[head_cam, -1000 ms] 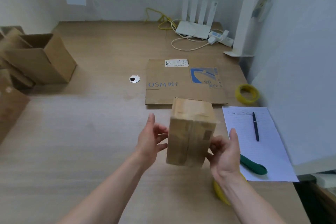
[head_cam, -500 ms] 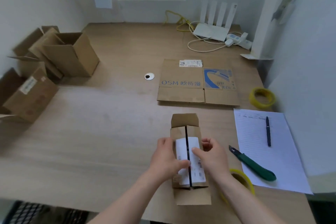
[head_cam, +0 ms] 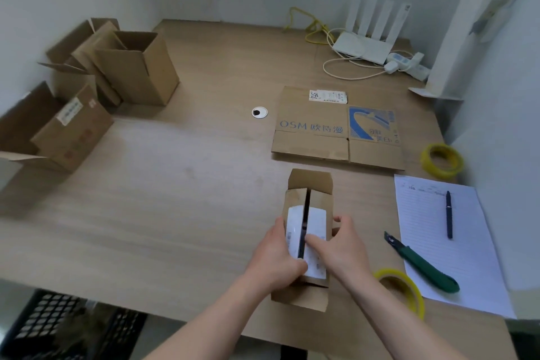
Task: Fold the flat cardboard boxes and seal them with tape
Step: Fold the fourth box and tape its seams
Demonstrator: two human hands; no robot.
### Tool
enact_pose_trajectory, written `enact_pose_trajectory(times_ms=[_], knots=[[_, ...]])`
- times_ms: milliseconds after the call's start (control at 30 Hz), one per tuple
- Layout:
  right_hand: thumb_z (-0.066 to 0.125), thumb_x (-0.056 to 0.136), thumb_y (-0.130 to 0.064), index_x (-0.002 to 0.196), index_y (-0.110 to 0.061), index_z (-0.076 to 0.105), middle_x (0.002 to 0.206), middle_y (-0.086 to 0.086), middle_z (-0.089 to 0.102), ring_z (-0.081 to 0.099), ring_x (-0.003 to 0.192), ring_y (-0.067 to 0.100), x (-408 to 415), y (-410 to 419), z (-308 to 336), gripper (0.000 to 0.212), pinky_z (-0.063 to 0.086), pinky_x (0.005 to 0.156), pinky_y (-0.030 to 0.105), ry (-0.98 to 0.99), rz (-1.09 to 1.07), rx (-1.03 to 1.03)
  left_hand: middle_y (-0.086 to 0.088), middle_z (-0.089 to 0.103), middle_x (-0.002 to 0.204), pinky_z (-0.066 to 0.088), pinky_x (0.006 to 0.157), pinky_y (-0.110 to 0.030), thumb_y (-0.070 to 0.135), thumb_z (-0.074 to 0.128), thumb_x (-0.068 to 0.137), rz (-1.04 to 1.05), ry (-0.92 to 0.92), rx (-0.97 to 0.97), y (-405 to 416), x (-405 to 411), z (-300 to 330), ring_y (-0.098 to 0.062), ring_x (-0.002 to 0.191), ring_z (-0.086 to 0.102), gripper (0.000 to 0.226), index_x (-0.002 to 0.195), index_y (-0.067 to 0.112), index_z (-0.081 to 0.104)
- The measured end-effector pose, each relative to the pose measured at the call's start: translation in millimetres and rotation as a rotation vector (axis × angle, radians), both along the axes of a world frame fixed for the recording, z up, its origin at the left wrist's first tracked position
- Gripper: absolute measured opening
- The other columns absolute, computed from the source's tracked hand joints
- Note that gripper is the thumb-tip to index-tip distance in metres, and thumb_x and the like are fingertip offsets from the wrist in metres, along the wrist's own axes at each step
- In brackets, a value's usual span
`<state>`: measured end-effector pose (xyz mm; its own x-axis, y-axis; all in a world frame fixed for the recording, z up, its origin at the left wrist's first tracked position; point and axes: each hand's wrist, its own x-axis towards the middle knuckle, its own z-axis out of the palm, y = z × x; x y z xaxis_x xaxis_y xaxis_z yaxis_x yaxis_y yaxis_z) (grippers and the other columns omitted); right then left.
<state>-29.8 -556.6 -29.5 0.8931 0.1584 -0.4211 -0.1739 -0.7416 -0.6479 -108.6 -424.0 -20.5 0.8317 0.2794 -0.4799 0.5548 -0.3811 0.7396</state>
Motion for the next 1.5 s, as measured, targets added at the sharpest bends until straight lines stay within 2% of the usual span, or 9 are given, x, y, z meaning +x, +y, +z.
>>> enact_pose_trajectory(times_ms=[167, 333, 400, 567, 867, 967, 1133, 1400, 1500], knots=[[0.080, 0.063, -0.043, 0.140, -0.015, 0.034, 0.122, 0.005, 0.057, 0.059, 0.105, 0.026, -4, 41, 0, 0.093, 0.045, 0.075, 0.031, -0.017, 0.003, -0.126, 0.018, 0.070, 0.077, 0.051, 0.057, -0.016, 0.011, 0.047, 0.069, 0.114, -0.080, -0.209, 50, -3, 7, 0.002, 0.069, 0.064, 0.033, 0.083, 0.033, 0.068], [0.056, 0.092, -0.023, 0.087, -0.012, 0.061, 0.076, -0.002, 0.056, 0.053, 0.071, 0.014, -11, 119, 2, 0.014, 0.044, 0.066, 0.034, 0.009, -0.143, 0.133, 0.017, 0.045, 0.045, 0.025, 0.040, -0.013, 0.002, 0.042, 0.081, 0.192, -0.086, -0.113, 152, -9, 7, -0.003, 0.047, 0.040, 0.043, 0.050, 0.030, 0.054], [0.051, 0.096, -0.023, 0.069, -0.007, 0.055, 0.071, 0.009, 0.052, 0.051, 0.070, 0.024, -12, 159, 2, 0.032, 0.038, 0.064, 0.038, 0.071, -0.225, 0.243, 0.014, 0.046, 0.054, 0.029, 0.045, -0.017, 0.004, 0.042, 0.086, 0.237, -0.085, -0.090, 205, -16, 3, -0.010, 0.055, 0.042, 0.035, 0.059, 0.024, 0.052], [0.052, 0.100, -0.026, 0.084, -0.008, 0.065, 0.084, 0.015, 0.064, 0.061, 0.076, 0.025, -21, 293, 12, 0.028, 0.046, 0.058, 0.032, 0.196, -0.213, 0.427, -0.001, 0.061, 0.088, 0.046, 0.059, -0.025, 0.013, 0.042, 0.098, 0.279, -0.105, 0.106, 345, -26, 15, -0.017, 0.077, 0.057, 0.022, 0.098, 0.019, 0.063], [0.049, 0.102, -0.033, 0.092, -0.009, 0.067, 0.096, 0.011, 0.067, 0.065, 0.091, 0.026, -29, 480, 24, 0.032, 0.058, 0.084, 0.053, 0.180, -0.069, 0.461, -0.002, 0.060, 0.125, 0.051, 0.096, -0.042, -0.001, 0.047, 0.092, 0.281, -0.060, 0.566, 503, -25, 35, -0.029, 0.114, 0.058, 0.063, 0.145, 0.030, 0.037], [0.049, 0.102, -0.031, 0.090, -0.012, 0.069, 0.094, 0.007, 0.069, 0.066, 0.089, 0.024, -24, 515, 19, 0.030, 0.059, 0.082, 0.050, 0.185, -0.056, 0.468, -0.003, 0.053, 0.113, 0.054, 0.077, -0.039, -0.004, 0.047, 0.087, 0.179, -0.066, 0.671, 524, -26, 32, -0.025, 0.089, 0.055, 0.071, 0.142, 0.036, 0.029], [0.049, 0.100, -0.015, 0.091, -0.011, 0.069, 0.092, 0.005, 0.072, 0.069, 0.085, 0.020, -23, 550, 8, 0.023, 0.063, 0.068, 0.038, 0.281, -0.054, 0.485, -0.008, 0.045, 0.116, 0.044, 0.064, -0.041, -0.003, 0.045, 0.083, 0.018, -0.039, 0.795, 543, -26, 27, -0.032, 0.079, 0.048, 0.031, 0.107, 0.015, 0.044], [0.054, 0.099, -0.026, 0.135, -0.011, 0.055, 0.118, 0.005, 0.062, 0.062, 0.101, 0.024, -17, 536, 9, 0.039, 0.058, 0.086, 0.043, 0.274, -0.052, 0.436, -0.012, 0.057, 0.133, 0.054, 0.084, -0.041, 0.007, 0.066, 0.083, -0.010, -0.264, 0.952, 520, -7, 28, -0.030, 0.125, 0.051, 0.023, 0.105, 0.009, 0.068], [0.056, 0.090, -0.023, 0.084, -0.007, 0.061, 0.080, 0.015, 0.046, 0.050, 0.076, 0.032, -5, 495, 1, 0.018, 0.048, 0.071, 0.041, 0.211, -0.066, 0.364, -0.012, 0.060, 0.128, 0.054, 0.082, -0.041, 0.007, 0.062, 0.084, -0.082, -0.341, 0.930, 491, 13, 27, -0.030, 0.122, 0.053, 0.022, 0.104, 0.007, 0.069]])
